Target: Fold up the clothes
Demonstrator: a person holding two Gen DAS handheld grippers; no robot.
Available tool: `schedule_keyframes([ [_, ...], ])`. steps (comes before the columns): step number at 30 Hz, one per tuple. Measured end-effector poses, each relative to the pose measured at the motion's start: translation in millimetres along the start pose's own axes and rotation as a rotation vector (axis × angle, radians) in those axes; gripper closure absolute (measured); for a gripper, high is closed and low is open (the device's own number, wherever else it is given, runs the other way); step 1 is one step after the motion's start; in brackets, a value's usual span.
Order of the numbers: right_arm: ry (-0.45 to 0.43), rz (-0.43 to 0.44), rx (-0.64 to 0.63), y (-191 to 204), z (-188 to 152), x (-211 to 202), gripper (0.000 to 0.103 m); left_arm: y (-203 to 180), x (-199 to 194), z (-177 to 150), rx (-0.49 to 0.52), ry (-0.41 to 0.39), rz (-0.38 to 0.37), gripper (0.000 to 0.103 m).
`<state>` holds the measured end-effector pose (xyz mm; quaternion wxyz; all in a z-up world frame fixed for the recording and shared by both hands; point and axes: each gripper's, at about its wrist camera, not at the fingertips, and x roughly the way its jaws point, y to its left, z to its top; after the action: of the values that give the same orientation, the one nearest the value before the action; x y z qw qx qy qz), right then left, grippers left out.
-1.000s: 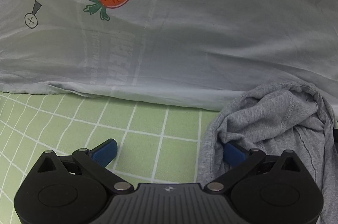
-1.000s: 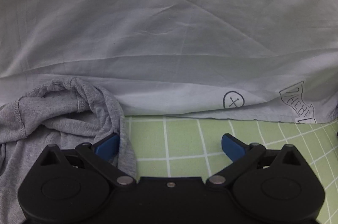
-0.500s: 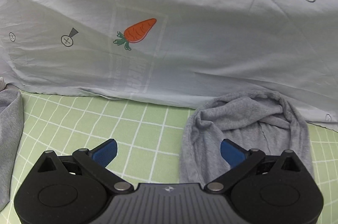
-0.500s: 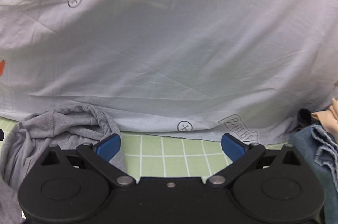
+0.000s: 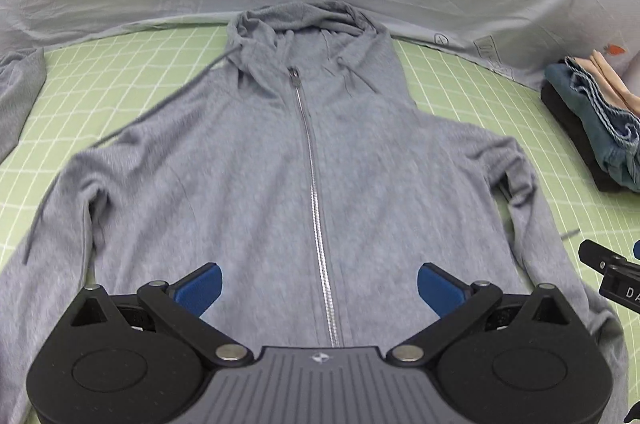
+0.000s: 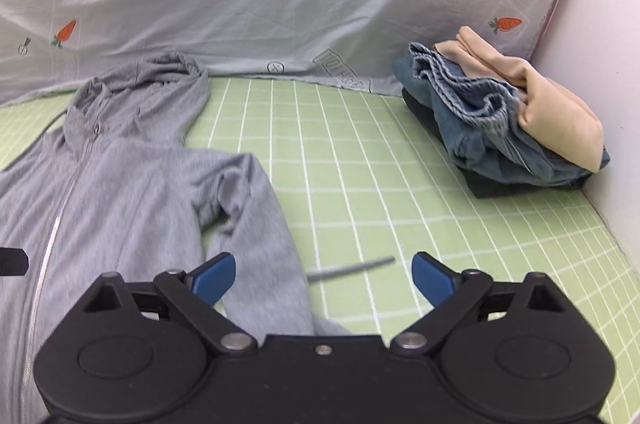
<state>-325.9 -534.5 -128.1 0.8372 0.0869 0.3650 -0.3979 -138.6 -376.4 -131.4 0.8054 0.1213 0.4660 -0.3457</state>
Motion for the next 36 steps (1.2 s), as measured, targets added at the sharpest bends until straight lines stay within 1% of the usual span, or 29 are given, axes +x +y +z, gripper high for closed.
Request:
schedule_keyframes([
  [3,0.039,-0.010,-0.012,-20,-34,-10,0.019,-9,-8,-32,-0.012,0.036,-0.004,0.000],
  [4,0.054,-0.013,-0.015,-27,-45,-13,0.024,-12,-9,-41,-0.016,0.049,0.000,0.000],
  [7,0.093,0.005,0.011,-49,-63,-17,0.035,-25,-15,-67,-0.017,0.078,0.028,0.000],
  [8,0.091,0.010,0.015,-56,-68,-20,0.040,-29,-17,-74,-0.016,0.087,0.037,0.000],
  [9,0.081,0.023,0.013,-62,-74,-24,0.042,-33,-18,-81,-0.017,0.095,0.044,0.000],
  [11,0.077,0.056,-0.013,-65,-81,-27,0.048,-38,-19,-90,-0.014,0.106,0.061,0.000],
  [14,0.074,0.105,-0.048,-68,-90,-30,0.049,-47,-18,-102,-0.004,0.115,0.092,0.000],
  [17,0.063,0.145,-0.056,-66,-94,-29,0.049,-53,-17,-106,0.011,0.109,0.117,0.000],
  [19,0.047,0.162,-0.067,-63,-94,-27,0.049,-55,-15,-106,0.010,0.107,0.132,0.000],
  [21,0.045,0.170,-0.082,-58,-93,-22,0.053,-57,-13,-105,0.014,0.103,0.144,0.000],
  [22,0.054,0.170,-0.090,-56,-92,-18,0.069,-58,-12,-104,0.016,0.101,0.149,0.000],
  [23,0.057,0.175,-0.078,-57,-90,-16,0.078,-59,-11,-104,0.017,0.100,0.154,0.000],
  [24,0.059,0.184,-0.057,-60,-88,-15,0.092,-60,-10,-103,0.014,0.103,0.156,0.000],
  [25,0.064,0.189,-0.015,-66,-84,-16,0.098,-60,-10,-103,0.011,0.106,0.157,0.000],
  [26,0.068,0.202,0.039,-75,-79,-19,0.099,-60,-10,-102,0.012,0.108,0.156,0.000],
  [28,0.046,0.228,0.121,-94,-68,-29,0.099,-59,-10,-102,0.013,0.111,0.156,0.000],
  [29,0.033,0.218,0.145,-104,-62,-28,0.099,-60,-10,-102,0.012,0.113,0.157,0.000],
  [36,-0.051,0.068,0.259,-179,-21,4,0.100,-63,-8,-101,0.001,0.116,0.166,0.000],
])
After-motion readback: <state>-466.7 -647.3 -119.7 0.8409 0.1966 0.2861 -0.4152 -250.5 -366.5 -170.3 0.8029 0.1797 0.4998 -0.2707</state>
